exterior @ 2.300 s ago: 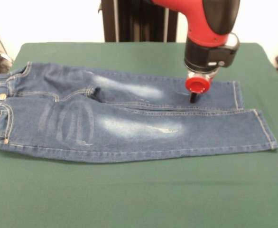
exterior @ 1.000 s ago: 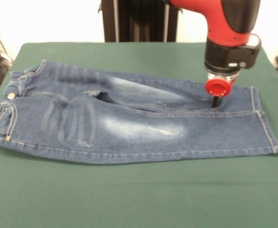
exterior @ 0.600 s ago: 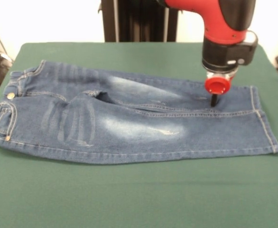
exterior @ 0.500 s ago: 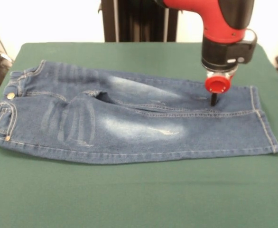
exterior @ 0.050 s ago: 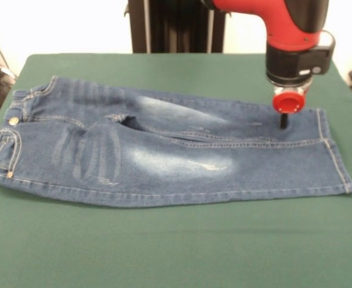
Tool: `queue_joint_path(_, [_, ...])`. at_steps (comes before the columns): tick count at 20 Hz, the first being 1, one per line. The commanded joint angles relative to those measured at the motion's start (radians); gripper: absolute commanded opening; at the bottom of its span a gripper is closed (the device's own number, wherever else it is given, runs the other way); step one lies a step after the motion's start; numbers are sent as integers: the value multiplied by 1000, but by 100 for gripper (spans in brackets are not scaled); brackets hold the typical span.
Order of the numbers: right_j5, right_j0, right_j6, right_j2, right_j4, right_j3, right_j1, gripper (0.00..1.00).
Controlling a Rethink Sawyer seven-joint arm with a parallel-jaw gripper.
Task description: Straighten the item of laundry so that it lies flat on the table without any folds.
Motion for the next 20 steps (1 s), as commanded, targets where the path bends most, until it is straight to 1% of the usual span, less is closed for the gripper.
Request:
queue_joint_path(1, [30,66,119,155,31,81,20,0])
queue_joint_path(2, [51,92,128,124,29,61,26,0])
queue_joint_path(4, [87,97,100,85,2,34,38,0])
queue_joint_path(6, [77,31,-3,81,-59,29,51,0])
queue_joint_path(7, [54,-24,-64,91,-94,28,61,0])
queue_joint_path(9, [114,-79,-171,28,-188,-38,83,0])
queue_joint_path(10, [136,-113,-221,19,-235,-72,93,0])
queue_joint_path(11, [144,-160,-279,31,-289,-93,96,0])
queue_joint_path(12, [187,-173,-304,12,-332,-142,104,0])
queue_joint_path(13, [207,-182,-313,-4,-371,-173,108,0])
queue_joint_path(14, [228,-203,-324,1,-407,-200,115,0])
queue_joint_path(15, [229,-237,-336,24,-440,-212,120,0])
queue_joint_path(20, [221,-337,-352,95,-602,-294,180,0])
